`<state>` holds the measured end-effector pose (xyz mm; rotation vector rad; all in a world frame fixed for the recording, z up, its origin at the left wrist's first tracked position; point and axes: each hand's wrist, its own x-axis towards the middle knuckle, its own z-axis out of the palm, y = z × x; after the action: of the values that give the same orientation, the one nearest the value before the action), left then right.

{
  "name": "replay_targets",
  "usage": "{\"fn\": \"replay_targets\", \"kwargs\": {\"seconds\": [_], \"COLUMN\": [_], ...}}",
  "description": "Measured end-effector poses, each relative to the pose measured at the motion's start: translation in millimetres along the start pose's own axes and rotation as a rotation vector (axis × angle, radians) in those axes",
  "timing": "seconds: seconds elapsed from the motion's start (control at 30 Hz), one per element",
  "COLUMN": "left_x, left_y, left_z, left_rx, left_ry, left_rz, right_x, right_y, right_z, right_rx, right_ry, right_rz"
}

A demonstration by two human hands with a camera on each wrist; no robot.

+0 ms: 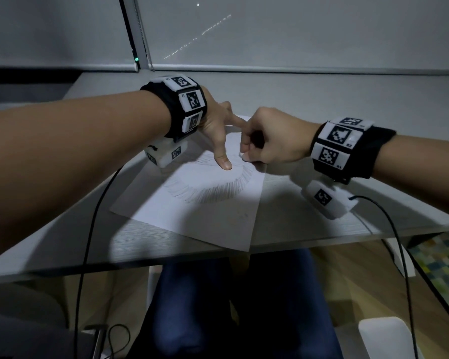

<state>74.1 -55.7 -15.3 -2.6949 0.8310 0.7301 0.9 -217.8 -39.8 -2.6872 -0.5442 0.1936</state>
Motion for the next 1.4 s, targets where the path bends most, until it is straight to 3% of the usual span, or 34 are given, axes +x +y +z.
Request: {"fn": "replay_targets", "kwargs": {"seconds": [0.2,0.3,0.57,0.87,1.0,1.13,1.27,1.4], "left_x": [-4,-5,-3,-7,-8,-6,-6,-5], "left_y": [-11,-11,-14,1,4,2,-1,1], "left_z": [1,8,25,15,12,13,16,14], "left_rx": [-0.047,-0.061,-0.050,-0.014,-0.002,-0.007,-0.027,-0.019], "left_ry": [0.134,0.135,0.096,0.075,0.073,0.077,0.080,0.069], "left_rz": [0.088,0.139,0.082,0.040,0.026,-0.001,0.007,0.001], "right_x": [20,28,41,27,42,43,26,35], "right_y": [17,21,26,3,12,9,4,16], "right_z": [0,-2,-12,-6,-12,-5,1,-7], "right_rx": [0.002,-0.058,-0.063,-0.120,-0.139,-0.164,-0.086,-0.101], "right_ry": [0.113,0.133,0.144,0.040,0.103,0.135,0.035,0.127], "right_rz": [0.076,0.087,0.149,-0.008,0.075,0.064,0.013,0.074]}}
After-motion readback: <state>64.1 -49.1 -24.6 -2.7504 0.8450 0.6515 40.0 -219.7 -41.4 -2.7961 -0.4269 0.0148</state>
